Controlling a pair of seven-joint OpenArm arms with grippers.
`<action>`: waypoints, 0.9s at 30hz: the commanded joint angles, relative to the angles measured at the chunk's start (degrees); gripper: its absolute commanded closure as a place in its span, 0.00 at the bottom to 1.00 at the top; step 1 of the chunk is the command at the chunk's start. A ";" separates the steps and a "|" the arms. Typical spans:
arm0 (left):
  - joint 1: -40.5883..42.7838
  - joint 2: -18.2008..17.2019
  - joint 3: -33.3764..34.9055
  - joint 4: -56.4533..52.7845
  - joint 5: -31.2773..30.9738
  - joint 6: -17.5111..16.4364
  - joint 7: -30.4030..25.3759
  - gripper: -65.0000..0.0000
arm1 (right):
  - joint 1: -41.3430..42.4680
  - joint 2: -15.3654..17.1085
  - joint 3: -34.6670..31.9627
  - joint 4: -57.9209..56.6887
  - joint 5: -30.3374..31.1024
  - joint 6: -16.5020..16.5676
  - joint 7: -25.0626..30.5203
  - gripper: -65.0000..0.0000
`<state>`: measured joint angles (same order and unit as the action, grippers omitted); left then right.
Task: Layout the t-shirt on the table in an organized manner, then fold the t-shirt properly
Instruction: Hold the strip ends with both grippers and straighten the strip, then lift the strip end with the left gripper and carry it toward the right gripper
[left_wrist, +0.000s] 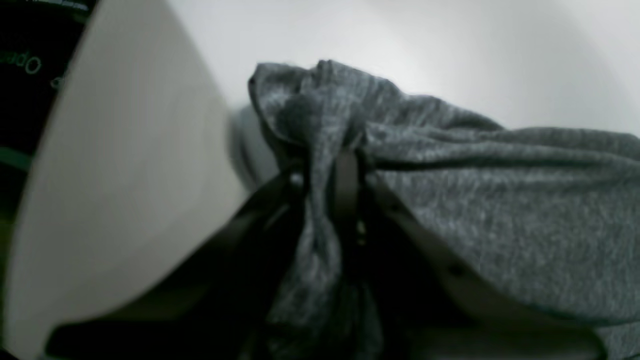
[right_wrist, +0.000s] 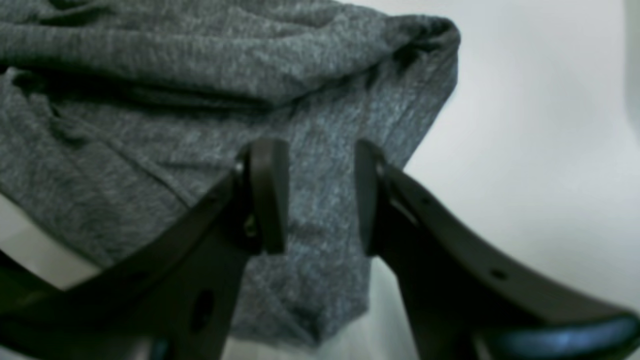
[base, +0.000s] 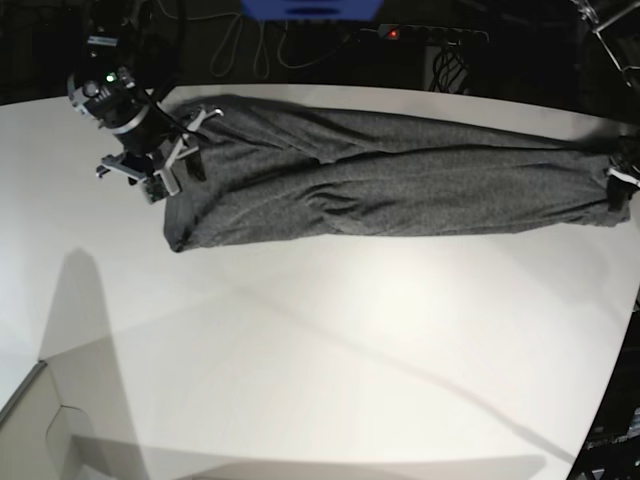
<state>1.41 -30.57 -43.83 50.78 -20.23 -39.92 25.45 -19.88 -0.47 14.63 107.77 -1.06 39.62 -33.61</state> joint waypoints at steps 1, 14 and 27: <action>-0.66 -1.92 -0.52 2.45 -1.79 -0.08 -1.23 1.00 | 0.23 0.25 0.09 0.94 0.93 0.38 1.30 0.65; 3.65 14.52 -7.02 45.70 -5.05 -0.08 23.56 1.00 | 0.32 0.16 0.09 1.11 0.93 0.38 1.30 0.65; 3.73 36.76 0.63 63.81 9.90 -0.08 30.50 1.00 | 0.41 0.34 0.27 1.38 0.93 0.38 1.39 0.65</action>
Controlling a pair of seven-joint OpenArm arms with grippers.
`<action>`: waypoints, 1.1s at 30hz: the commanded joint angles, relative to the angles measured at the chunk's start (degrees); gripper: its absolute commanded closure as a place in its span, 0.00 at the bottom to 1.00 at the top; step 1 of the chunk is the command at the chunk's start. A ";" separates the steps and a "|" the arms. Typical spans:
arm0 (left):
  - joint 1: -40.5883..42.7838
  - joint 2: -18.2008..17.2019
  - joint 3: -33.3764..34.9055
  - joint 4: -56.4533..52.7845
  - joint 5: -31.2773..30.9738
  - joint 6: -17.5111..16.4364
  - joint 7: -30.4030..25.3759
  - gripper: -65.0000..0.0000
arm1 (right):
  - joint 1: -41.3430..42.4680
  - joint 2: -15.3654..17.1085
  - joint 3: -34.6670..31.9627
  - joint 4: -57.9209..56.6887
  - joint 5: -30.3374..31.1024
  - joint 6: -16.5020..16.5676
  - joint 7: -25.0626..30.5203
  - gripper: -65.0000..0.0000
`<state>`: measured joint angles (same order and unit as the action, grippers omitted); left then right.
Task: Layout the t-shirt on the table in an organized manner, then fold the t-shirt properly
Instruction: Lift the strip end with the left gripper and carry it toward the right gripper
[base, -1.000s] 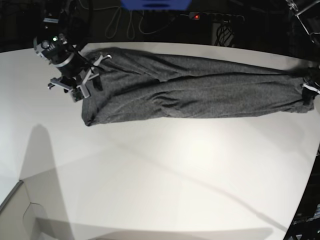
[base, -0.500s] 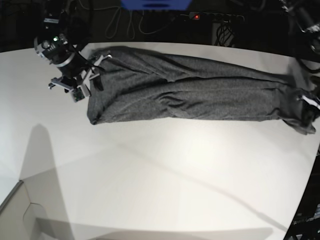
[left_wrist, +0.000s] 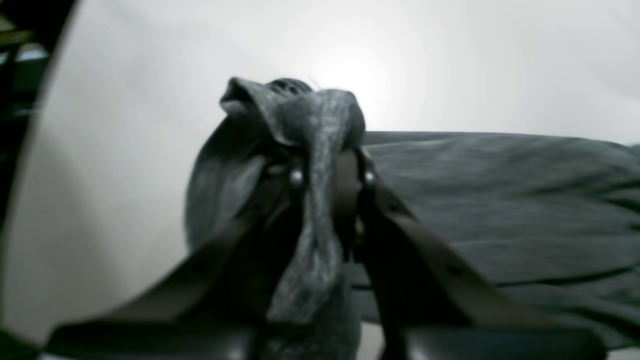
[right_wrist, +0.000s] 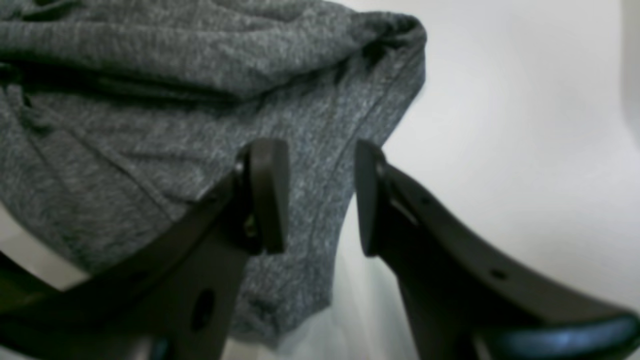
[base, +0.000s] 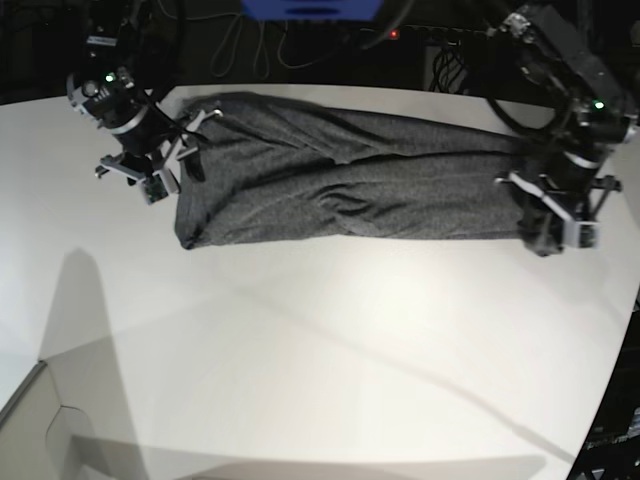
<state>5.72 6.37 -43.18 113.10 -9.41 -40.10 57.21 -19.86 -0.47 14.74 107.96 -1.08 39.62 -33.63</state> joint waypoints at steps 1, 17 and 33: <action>-0.48 0.88 1.73 1.58 -0.13 0.10 -1.34 1.00 | 0.47 0.34 0.16 1.18 0.95 0.38 1.41 0.65; 3.82 2.63 32.94 1.23 6.99 8.93 -3.19 1.00 | 1.53 0.34 0.33 1.18 0.86 0.38 1.32 0.65; 3.73 2.63 40.32 -2.90 7.08 12.80 -6.97 1.00 | 2.58 0.34 0.33 1.00 0.86 0.38 1.32 0.65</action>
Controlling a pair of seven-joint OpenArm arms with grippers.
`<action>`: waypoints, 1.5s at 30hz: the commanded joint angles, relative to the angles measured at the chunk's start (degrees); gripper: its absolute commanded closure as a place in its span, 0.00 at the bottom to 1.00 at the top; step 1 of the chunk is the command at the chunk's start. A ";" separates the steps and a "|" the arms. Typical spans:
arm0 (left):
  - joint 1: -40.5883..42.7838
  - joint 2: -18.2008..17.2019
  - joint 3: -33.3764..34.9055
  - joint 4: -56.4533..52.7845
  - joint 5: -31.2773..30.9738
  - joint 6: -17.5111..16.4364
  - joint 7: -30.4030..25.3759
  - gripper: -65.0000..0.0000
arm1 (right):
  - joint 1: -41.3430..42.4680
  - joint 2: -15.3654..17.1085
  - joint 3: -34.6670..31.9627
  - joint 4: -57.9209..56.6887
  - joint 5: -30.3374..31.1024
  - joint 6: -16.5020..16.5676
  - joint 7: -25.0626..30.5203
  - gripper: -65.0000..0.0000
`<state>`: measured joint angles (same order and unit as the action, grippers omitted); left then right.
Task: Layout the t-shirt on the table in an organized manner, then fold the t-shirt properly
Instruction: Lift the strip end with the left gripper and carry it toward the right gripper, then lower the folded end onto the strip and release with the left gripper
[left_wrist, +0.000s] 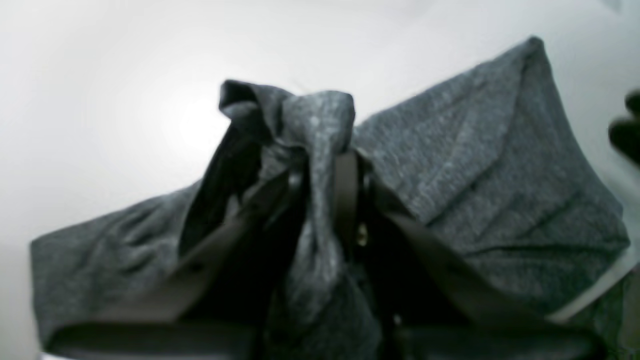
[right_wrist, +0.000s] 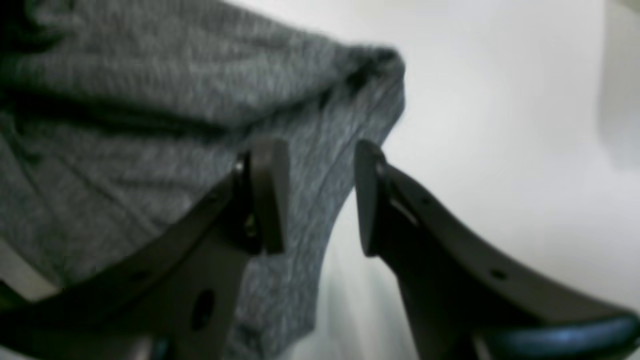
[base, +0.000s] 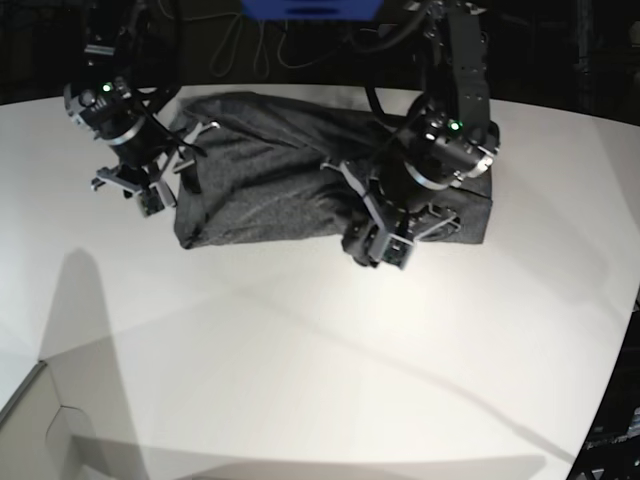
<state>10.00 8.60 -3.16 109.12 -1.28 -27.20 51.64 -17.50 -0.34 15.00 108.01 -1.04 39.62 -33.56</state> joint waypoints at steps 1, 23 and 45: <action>-0.37 0.40 0.74 1.08 -1.05 -0.10 -1.22 1.00 | 0.22 0.21 0.07 0.96 0.82 0.38 1.25 0.65; -0.81 -1.88 8.13 -3.41 -0.96 -0.10 -0.96 0.99 | 1.10 0.21 0.07 0.96 0.82 0.38 1.17 0.65; -1.16 -4.51 6.02 4.68 -3.25 -0.27 -0.96 0.62 | 0.75 0.21 -0.02 1.14 0.82 0.38 1.17 0.65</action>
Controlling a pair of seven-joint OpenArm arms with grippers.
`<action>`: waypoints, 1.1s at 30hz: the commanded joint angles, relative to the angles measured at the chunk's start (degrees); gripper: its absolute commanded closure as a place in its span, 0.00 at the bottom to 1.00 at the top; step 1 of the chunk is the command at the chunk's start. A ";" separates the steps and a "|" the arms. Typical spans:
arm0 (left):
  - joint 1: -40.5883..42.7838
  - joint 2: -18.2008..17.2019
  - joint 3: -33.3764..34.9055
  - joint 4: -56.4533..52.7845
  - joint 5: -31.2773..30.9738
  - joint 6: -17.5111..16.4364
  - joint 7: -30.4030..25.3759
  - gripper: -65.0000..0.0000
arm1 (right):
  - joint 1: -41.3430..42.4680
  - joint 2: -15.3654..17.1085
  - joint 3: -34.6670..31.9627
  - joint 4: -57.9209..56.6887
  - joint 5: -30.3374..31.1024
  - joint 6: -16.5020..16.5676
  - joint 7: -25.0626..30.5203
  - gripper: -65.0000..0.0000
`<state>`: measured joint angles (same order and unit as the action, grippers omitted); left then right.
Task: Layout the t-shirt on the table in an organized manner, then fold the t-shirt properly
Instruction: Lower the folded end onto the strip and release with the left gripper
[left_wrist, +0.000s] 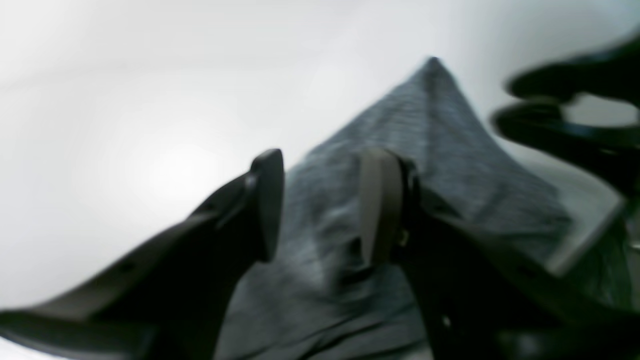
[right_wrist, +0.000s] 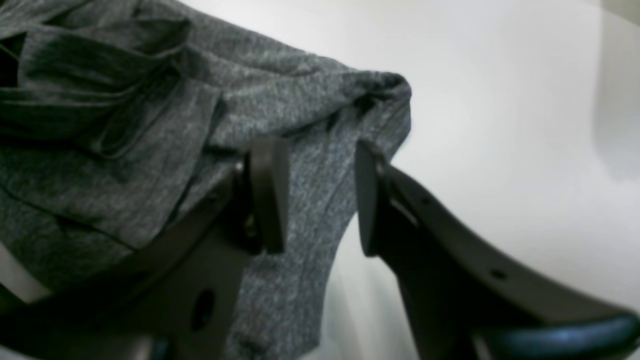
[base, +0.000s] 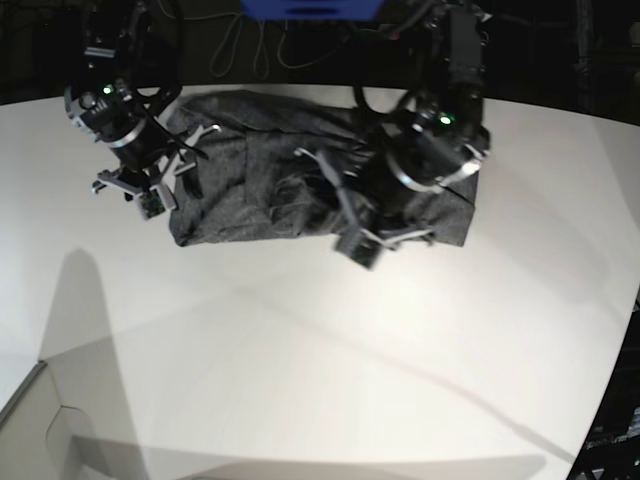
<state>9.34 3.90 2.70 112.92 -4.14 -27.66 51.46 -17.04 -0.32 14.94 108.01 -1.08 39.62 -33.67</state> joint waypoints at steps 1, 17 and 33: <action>-0.33 0.01 -1.07 0.79 -0.39 0.19 -0.78 0.62 | 0.29 0.19 0.05 1.14 0.86 0.38 1.28 0.65; 3.71 -0.25 -2.66 -4.92 0.14 0.28 -0.78 0.62 | 0.20 0.01 -0.13 1.14 0.86 0.38 1.28 0.65; 1.16 0.19 5.34 -10.46 -0.30 0.28 -1.13 0.98 | -0.68 0.01 -0.04 1.14 0.86 0.38 1.19 0.65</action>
<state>10.61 3.66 7.92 101.47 -3.66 -27.31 51.35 -17.85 -0.49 14.74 108.01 -1.08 39.62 -33.82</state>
